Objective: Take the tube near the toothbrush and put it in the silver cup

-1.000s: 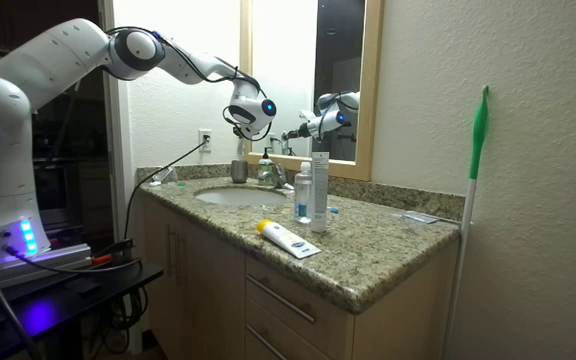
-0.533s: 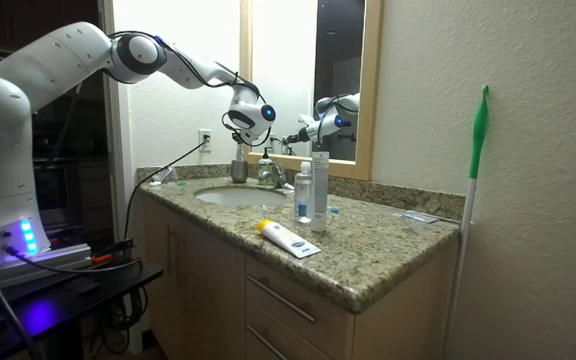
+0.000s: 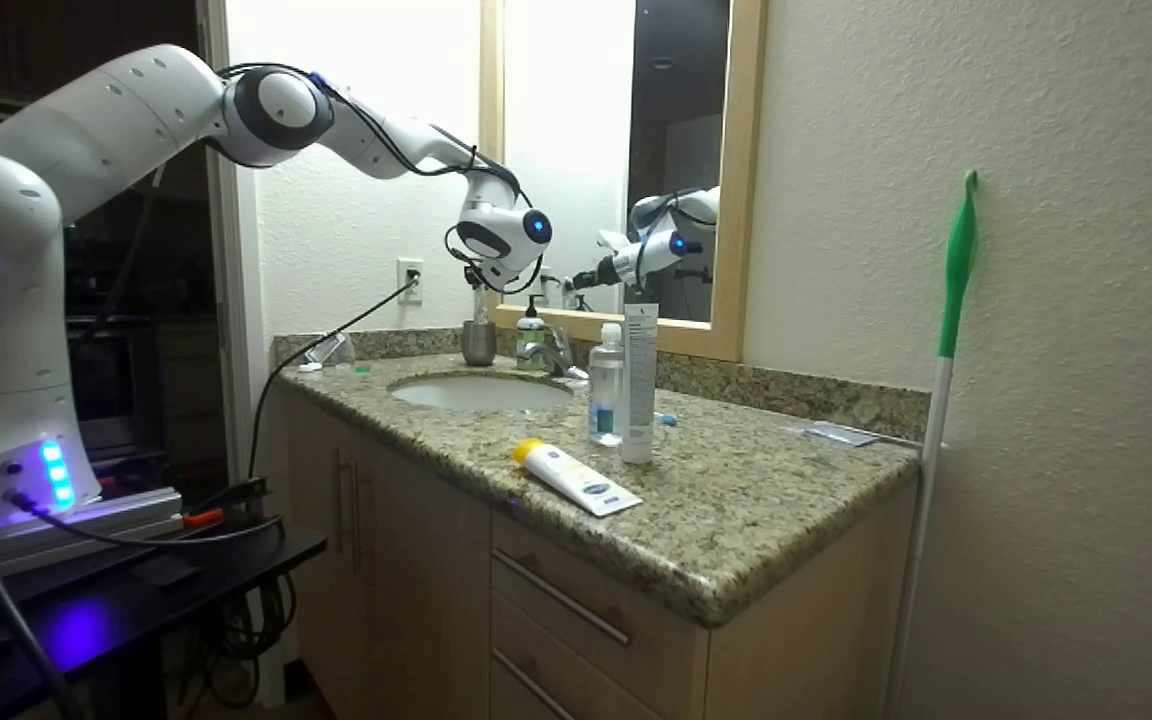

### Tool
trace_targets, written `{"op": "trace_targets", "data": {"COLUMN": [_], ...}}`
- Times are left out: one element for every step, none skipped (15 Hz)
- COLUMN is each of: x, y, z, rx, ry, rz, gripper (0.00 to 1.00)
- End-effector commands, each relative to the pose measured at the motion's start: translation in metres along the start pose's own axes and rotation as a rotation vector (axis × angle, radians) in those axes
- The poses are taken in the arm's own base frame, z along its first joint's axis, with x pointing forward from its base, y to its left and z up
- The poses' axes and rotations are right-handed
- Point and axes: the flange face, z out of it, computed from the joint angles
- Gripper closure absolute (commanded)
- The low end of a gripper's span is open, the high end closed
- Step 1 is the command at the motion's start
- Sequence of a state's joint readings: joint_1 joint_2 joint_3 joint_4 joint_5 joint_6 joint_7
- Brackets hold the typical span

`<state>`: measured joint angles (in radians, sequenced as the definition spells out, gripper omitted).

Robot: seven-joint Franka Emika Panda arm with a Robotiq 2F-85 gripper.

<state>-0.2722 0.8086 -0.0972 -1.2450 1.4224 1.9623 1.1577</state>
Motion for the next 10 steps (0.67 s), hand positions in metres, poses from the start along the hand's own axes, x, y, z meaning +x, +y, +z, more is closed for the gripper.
{"op": "trace_targets", "data": {"x": [0.000,-0.002,-0.004,-0.005,-0.011,-0.017,-0.028,-0.038,-0.052,-0.063], "y": [-0.001,-0.001,-0.001,-0.002,-0.002,-0.003,-0.004,-0.004,-0.004,-0.005], "z": [-0.002,-0.004,-0.007,-0.009,-0.009,-0.012,-0.018,-0.025,-0.037,-0.047], "rx": [0.003,0.003,0.004,0.006,0.009,0.017,0.033,0.034,0.038,0.042], "ry": [0.006,0.002,-0.002,-0.005,-0.009,-0.008,0.012,0.023,0.052,0.078], "rz": [0.023,0.031,0.036,0.041,0.048,0.048,0.038,0.038,0.023,0.011], "gripper": [0.39,0.31,0.25,0.18,0.12,0.04,0.01,0.00,0.00,0.00]}}
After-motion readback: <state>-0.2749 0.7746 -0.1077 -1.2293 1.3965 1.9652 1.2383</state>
